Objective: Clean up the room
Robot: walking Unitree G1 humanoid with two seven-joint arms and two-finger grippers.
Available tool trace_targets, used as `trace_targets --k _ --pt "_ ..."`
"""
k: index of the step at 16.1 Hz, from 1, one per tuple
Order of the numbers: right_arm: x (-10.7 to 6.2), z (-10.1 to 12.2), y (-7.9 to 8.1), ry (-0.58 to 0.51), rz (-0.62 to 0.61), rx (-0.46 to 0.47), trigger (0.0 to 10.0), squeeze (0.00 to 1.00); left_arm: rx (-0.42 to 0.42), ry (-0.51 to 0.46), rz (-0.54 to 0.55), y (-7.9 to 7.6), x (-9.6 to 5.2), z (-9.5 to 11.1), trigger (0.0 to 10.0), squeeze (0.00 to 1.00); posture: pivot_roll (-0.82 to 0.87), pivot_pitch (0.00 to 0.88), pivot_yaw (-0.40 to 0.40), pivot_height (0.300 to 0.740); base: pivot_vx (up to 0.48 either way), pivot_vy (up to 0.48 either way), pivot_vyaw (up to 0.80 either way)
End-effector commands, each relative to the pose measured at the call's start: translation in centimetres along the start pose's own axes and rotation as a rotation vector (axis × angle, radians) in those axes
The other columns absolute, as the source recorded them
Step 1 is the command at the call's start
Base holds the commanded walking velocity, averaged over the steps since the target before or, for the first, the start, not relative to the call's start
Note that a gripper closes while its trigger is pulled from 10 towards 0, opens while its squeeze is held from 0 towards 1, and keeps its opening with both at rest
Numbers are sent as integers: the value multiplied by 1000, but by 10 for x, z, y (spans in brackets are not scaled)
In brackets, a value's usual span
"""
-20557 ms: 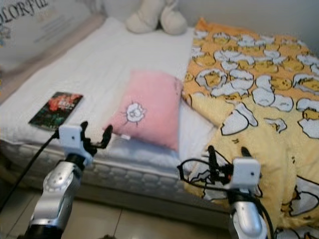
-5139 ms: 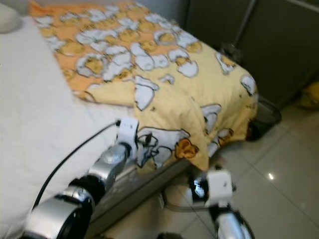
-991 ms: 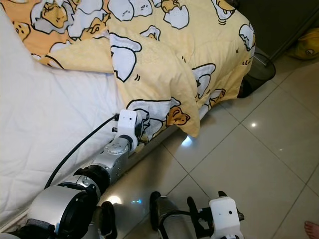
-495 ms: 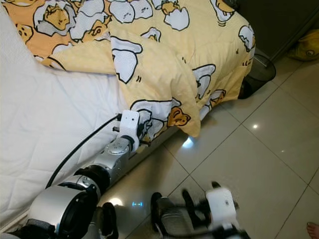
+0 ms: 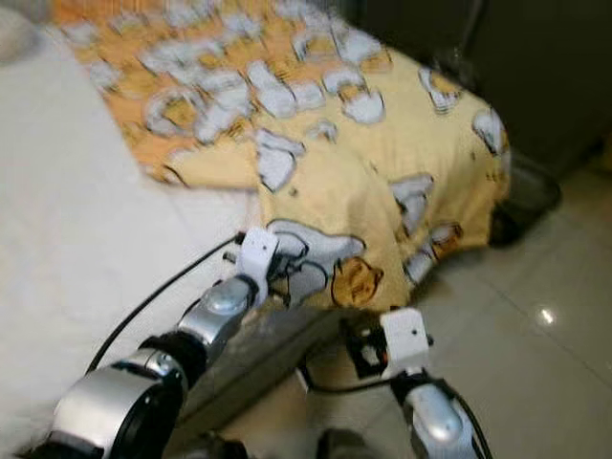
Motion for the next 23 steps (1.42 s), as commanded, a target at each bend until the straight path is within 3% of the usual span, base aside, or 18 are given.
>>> trace_targets --k 1,4,6,7,8,10,14,16,18,20,23 --pt "2 -1 -2 -4 -7 8 10000 0 25 1 -15 -2 -1 -2 10000 0 -124 0 51 740 0 0 0" --pt "8 -4 -4 -7 -5 8 10000 0 4 -3 -47 -13 -1 -4 10000 0 -112 0 52 740 -380 0 0" --pt "9 -5 -4 -4 4 2 10000 0 -33 -4 -105 -32 -3 -7 10000 0 -119 0 50 740 -437 0 0" --pt "8 -7 -5 2 12 -6 10000 0 -64 -12 -224 -66 -9 -12 10000 0 -127 0 45 740 -428 0 0" --pt "7 -7 -8 6 13 -2 10000 0 -73 -23 -316 -88 -15 -15 10000 0 -129 0 42 740 -424 0 0" --pt "6 -1 -21 2 -9 56 10000 0 -38 -30 -502 -118 -27 -23 10000 0 -127 0 32 740 0 0 0" --pt "9 7 -35 2 -11 50 10000 0 23 -27 -750 -145 -43 -30 10000 0 -122 0 21 740 0 0 0" --pt "12 8 -37 21 14 41 10000 0 -41 -39 -873 -166 -51 -21 10000 0 -120 0 13 740 0 0 0" --pt "14 7 -32 42 56 34 10000 0 -168 -27 -1008 -188 -62 -11 10000 0 -123 0 6 740 0 0 0" --pt "15 7 -30 51 76 31 10000 0 -196 -9 -1063 -197 -67 -12 10000 0 -123 0 6 740 0 0 0" --pt "12 11 -28 71 137 69 10000 0 -327 -13 -1204 -228 -84 6 10000 0 -136 0 -2 740 0 0 0"
Point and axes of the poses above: a point about 5 cm out from each wrist's last joint towards the gripper, its own x axis pointing out of the wrist towards the gripper, its own z axis along the axis of the wrist's last joint, y = z × x, the point moved 3 cm from there along x, pointing out of the wrist towards the gripper, and after that the axes turned 6 degrees about x, right-handed, at the moved point
